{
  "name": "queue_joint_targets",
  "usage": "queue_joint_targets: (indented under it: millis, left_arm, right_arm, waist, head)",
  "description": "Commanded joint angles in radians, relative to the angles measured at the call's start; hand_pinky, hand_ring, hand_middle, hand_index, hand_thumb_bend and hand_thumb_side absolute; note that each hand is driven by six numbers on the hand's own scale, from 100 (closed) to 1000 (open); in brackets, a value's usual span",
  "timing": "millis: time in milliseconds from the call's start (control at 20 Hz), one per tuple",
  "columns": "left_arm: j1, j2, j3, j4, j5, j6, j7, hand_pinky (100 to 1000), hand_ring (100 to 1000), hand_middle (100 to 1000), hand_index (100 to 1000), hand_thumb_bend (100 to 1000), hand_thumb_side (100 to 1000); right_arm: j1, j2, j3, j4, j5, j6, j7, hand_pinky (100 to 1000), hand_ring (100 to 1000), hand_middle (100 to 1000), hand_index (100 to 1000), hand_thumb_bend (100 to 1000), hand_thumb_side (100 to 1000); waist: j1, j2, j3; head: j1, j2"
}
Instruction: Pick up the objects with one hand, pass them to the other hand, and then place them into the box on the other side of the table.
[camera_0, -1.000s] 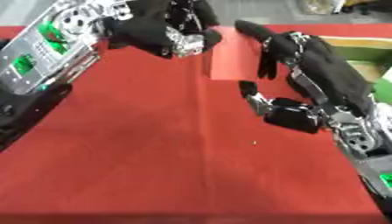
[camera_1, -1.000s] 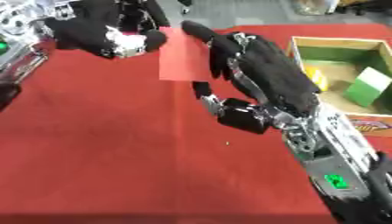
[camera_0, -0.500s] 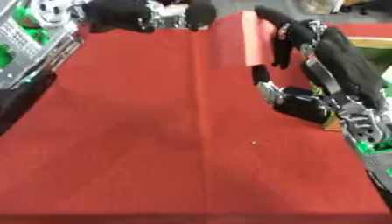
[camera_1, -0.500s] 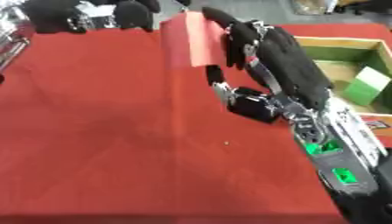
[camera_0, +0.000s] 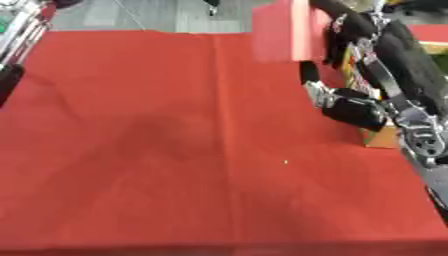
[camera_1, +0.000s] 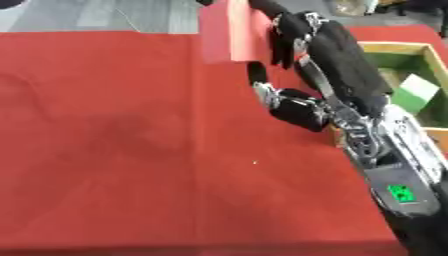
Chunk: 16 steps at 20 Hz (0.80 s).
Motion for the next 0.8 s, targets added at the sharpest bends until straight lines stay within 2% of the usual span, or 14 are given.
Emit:
queue_joint_targets:
  millis: [50,350,500,650,800]
  left_arm:
    - [0.000,0.035,0.055,0.018,-0.021,-0.017,0.056,768,640,561,696,536,634]
    - [0.027,0.050,0.086,0.038,-0.025,-0.041,0.106,767,637,558,694,523,616]
    - [0.093,0.057,0.149,0.021,-0.017,-0.074,0.148,766,635,556,692,518,611]
    - [0.171,0.043,0.199,-0.030,-0.002,-0.104,0.196,765,633,554,689,512,602]
    - [0.238,0.023,0.236,-0.077,0.005,-0.125,0.245,764,632,553,687,507,595]
  right_arm:
    - [-0.004,-0.041,-0.039,-0.007,-0.008,0.017,-0.022,625,359,364,650,100,100]
    - [0.016,-0.069,-0.071,0.006,-0.014,0.039,-0.047,625,360,366,652,100,100]
    - [0.070,-0.134,-0.137,0.070,0.008,0.080,-0.088,624,358,364,652,100,100]
    - [0.113,-0.195,-0.216,0.146,-0.025,0.129,-0.135,627,358,363,662,100,100]
    - [0.128,-0.245,-0.292,0.211,-0.060,0.178,-0.139,635,367,371,675,100,100]
  waist:
    - [0.010,-0.030,-0.001]
    - [0.006,-0.027,-0.009]
    - [0.005,-0.027,-0.007]
    - [0.000,-0.025,0.001]
    - [-0.006,-0.023,0.013]
  head:
    - [-0.008,-0.003]
    - [-0.021,-0.003]
    - [-0.054,-0.003]
    - [-0.093,-0.003]
    - [-0.124,-0.003]
